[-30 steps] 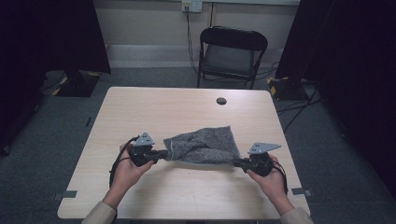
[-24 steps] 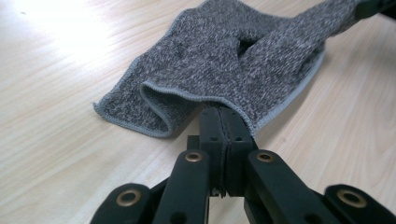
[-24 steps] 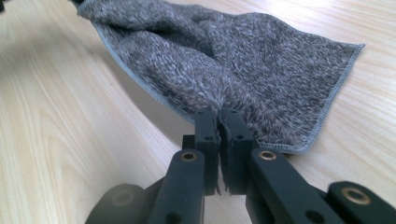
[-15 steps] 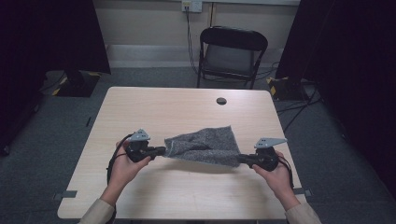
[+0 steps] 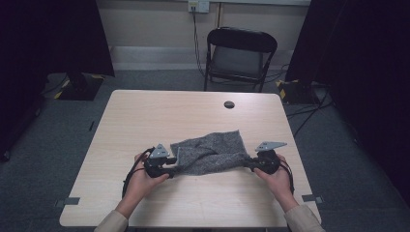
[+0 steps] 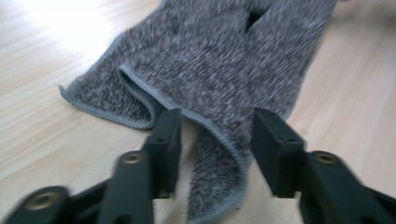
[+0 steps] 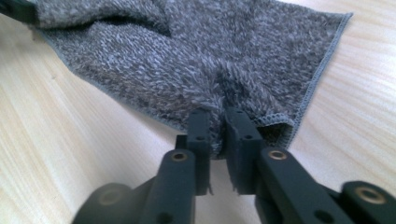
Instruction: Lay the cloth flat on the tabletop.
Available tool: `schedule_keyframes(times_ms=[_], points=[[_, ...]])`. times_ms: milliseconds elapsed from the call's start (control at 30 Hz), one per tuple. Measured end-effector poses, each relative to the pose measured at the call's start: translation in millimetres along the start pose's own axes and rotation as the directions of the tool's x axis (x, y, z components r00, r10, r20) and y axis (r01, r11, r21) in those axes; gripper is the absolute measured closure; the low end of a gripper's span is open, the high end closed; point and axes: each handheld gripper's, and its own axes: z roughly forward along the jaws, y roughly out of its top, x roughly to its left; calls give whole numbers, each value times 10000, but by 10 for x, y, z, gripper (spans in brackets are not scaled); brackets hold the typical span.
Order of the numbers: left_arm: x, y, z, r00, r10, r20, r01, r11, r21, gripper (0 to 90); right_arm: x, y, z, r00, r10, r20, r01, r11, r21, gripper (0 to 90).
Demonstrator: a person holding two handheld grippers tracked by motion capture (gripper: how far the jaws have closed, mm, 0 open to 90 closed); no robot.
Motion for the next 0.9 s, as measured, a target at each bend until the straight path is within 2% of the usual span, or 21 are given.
schedule_keyframes(times_ms=[33, 67, 100, 167, 233, 333, 367, 433, 600, 633, 800, 867, 900], points=[[0, 0, 0, 10000, 0, 0, 0, 10000, 0, 682, 1, -8, -4, 9999, -50, 149, 51, 10000, -54, 734], [8, -7, 23, 9996, 226, -192, -225, 9997, 67, 703, -1, -18, -15, 9997, -100, 217, 102, 9999, -88, 721], [10, -5, 26, 9994, 254, -237, -252, 9996, 100, 756, -4, -33, -31, 9997, -93, 244, 97, 9998, -147, 691], [26, 5, 15, 9981, 409, -450, -410, 9992, -13, 764, -9, -63, -71, 9995, 16, 321, -6, 9995, -308, 639], [28, 8, 11, 9976, 457, -528, -459, 9989, -28, 780, -14, -89, -109, 9990, 23, 442, -4, 9991, -434, 627], [51, 8, -10, 9967, 507, -631, -508, 9987, 6, 851, -17, -168, -223, 9978, -145, 654, 184, 9980, -600, 664], [54, 7, -11, 9973, 382, -632, -382, 9993, 4, 869, -15, -181, -239, 9975, -224, 669, 264, 9978, -607, 686], [72, 10, -21, 9970, 325, -705, -331, 9994, -74, 872, -1, -214, -270, 9975, -272, 651, 314, 9974, -648, 710], [102, 14, -46, 9979, 49, -640, -64, 9997, -239, 878, 41, -291, -232, 9989, -337, 339, 353, 9982, -483, 729], [105, 8, -42, 9979, 80, -638, -85, 9999, -82, 880, 72, -337, -174, 9995, -311, 112, 315, 9989, -350, 729], [109, -26, -17, 9988, -119, -473, 118, 9999, -31, 880, 115, -408, -54, 9995, -304, -102, 303, 9994, -144, 738], [119, -26, -28, 9986, -161, -494, 158, 9999, -60, 880, 118, -397, -29, 9986, -351, -388, 346, 9993, -129, 826], [123, -28, -34, 9985, -228, -491, 223, 9997, -115, 879, 127, -385, -22, 9987, -356, -365, 354, 9994, -60, 863]])
